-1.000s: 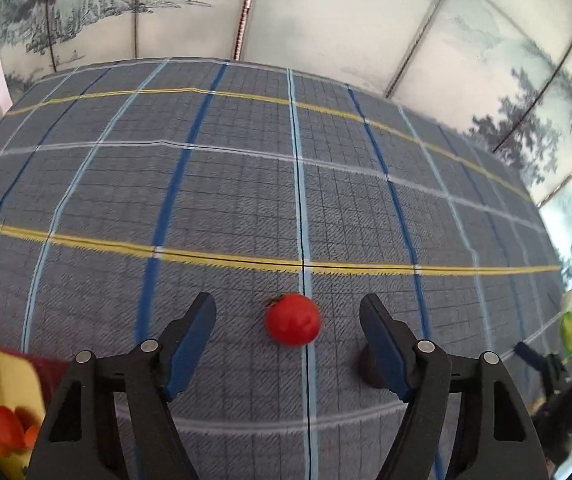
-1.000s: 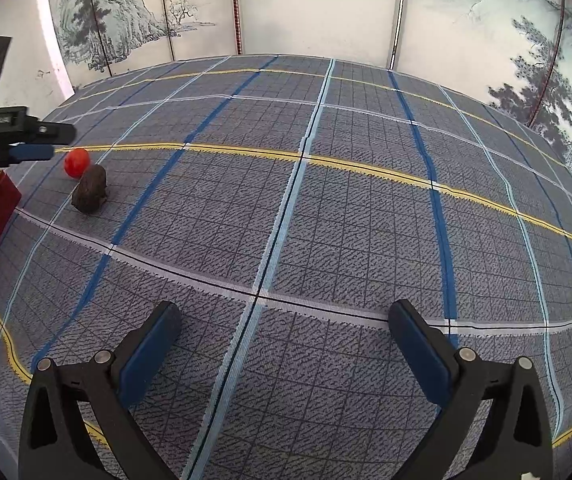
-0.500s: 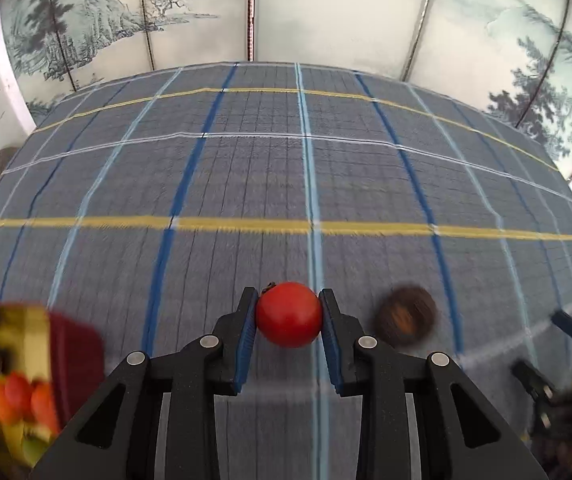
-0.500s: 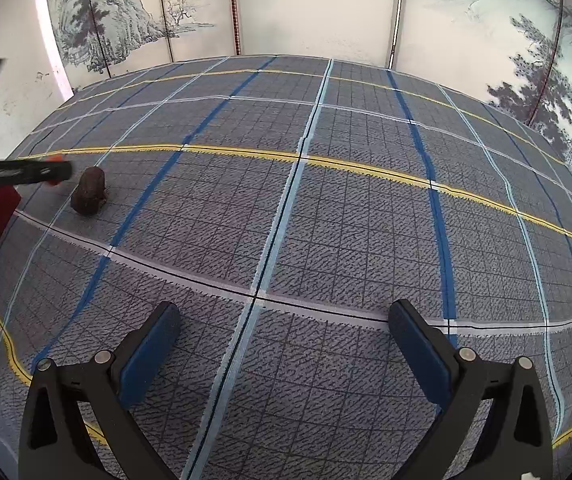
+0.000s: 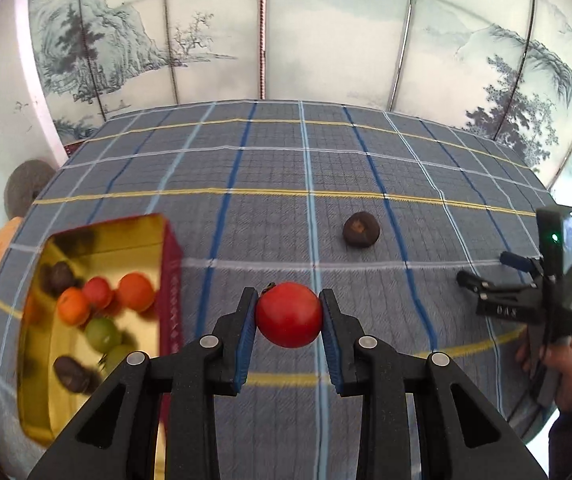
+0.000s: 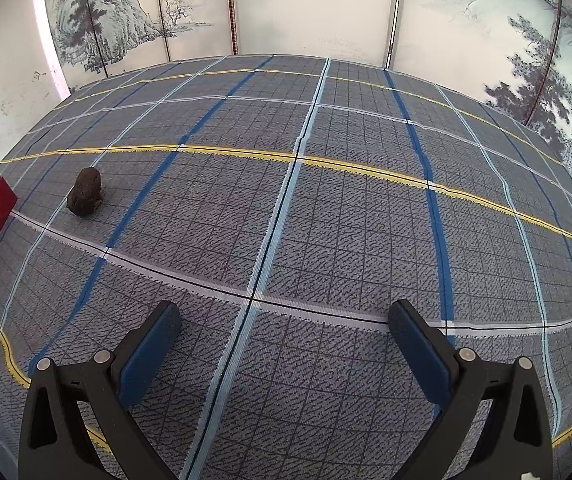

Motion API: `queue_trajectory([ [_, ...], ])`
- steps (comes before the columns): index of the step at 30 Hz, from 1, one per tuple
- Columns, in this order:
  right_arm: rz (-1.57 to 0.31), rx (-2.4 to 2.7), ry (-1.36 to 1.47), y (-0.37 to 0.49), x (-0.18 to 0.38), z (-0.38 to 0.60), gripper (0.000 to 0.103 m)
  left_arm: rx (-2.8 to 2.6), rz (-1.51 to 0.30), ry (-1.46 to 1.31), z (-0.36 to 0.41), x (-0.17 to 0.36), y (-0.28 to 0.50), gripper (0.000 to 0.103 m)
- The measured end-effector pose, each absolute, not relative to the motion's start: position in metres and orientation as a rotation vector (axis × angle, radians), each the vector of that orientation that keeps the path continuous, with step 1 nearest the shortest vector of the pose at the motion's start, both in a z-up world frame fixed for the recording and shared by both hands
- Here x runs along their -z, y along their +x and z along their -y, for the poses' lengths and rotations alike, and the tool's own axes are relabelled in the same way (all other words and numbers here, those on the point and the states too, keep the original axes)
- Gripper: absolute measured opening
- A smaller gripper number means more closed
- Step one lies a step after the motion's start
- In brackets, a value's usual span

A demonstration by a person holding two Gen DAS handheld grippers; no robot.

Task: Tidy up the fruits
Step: 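Carry the red tomato into the gold tray and open the left gripper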

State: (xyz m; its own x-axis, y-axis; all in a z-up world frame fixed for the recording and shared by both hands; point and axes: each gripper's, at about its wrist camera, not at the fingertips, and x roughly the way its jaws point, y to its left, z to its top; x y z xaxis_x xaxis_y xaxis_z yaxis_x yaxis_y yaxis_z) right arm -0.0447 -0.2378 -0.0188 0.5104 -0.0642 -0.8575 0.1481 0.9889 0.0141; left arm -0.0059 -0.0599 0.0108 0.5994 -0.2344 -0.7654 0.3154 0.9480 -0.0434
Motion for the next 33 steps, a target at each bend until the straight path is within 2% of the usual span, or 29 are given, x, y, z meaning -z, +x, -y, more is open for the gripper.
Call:
queue_trajectory([
  [12,-1.028,0.136,0.093,-0.044,0.019,0.238,0.103,0.215,-0.817,0.115,-0.005,-0.002,-0.036,0.032],
  [23,-1.027,0.14,0.095,-0.044,0.018,0.239,0.103,0.111,-0.831,0.066,-0.068,0.022,-0.032,0.032],
  [33,-1.027,0.14,0.095,-0.044,0.019,0.239,0.103,0.066,-0.843,0.053,-0.093,0.035,-0.026,0.032],
])
